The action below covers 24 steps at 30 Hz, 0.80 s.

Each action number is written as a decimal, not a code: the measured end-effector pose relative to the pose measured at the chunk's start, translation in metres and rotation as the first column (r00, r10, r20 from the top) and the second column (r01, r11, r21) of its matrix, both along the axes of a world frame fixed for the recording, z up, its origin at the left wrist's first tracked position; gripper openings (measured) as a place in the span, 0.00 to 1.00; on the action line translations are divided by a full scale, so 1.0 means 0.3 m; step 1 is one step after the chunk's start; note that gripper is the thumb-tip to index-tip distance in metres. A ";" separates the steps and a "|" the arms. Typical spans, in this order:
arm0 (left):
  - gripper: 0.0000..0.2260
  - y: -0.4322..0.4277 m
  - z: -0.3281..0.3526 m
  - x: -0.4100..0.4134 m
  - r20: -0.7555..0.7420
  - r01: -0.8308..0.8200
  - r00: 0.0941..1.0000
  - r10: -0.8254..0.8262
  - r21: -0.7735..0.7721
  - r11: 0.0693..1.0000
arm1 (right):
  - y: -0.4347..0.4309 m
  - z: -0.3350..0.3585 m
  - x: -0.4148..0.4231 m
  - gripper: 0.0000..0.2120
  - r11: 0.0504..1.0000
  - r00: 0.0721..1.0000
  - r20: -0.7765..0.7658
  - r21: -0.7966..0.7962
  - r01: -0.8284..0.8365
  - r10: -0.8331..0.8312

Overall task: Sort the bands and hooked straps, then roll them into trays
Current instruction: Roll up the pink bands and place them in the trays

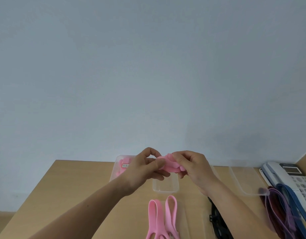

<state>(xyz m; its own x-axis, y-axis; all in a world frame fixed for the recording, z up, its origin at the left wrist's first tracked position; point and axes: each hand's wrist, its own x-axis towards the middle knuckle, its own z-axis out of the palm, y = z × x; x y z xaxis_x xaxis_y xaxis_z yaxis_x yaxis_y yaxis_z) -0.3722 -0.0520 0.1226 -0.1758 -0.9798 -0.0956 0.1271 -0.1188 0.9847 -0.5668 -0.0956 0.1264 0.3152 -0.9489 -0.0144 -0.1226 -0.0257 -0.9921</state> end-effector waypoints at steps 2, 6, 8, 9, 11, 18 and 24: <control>0.20 -0.004 0.001 0.008 -0.033 0.023 0.999 -0.020 0.085 0.996 | 0.001 -0.005 0.007 0.08 0.999 0.997 -0.069 -0.024 -0.043 0.042; 0.19 -0.022 -0.011 0.023 0.104 0.030 0.993 -0.047 0.154 0.988 | -0.003 -0.036 0.035 0.07 0.995 0.978 -0.199 -0.069 -0.072 0.057; 0.15 -0.027 -0.024 0.044 0.106 0.016 0.994 -0.035 0.172 0.985 | -0.006 -0.057 0.058 0.08 0.995 0.971 -0.236 -0.085 -0.049 0.027; 0.13 -0.029 -0.032 0.058 0.095 0.007 0.995 -0.025 0.184 0.983 | -0.005 -0.064 0.070 0.07 0.995 0.966 -0.257 -0.097 -0.037 0.010; 0.08 -0.031 -0.050 0.088 0.062 -0.016 0.998 0.003 0.211 0.977 | 0.003 -0.083 0.091 0.05 0.983 0.934 -0.358 -0.173 -0.058 -0.008; 0.10 -0.058 -0.139 0.182 -0.023 0.044 0.999 -0.038 0.329 0.943 | 0.033 -0.170 0.165 0.29 0.839 0.732 -0.680 -0.413 -0.355 -0.026; 0.11 -0.106 -0.245 0.155 -0.020 0.061 0.998 -0.059 0.440 0.896 | 0.035 -0.266 0.162 0.20 0.752 0.658 -0.730 -0.536 -0.384 -0.184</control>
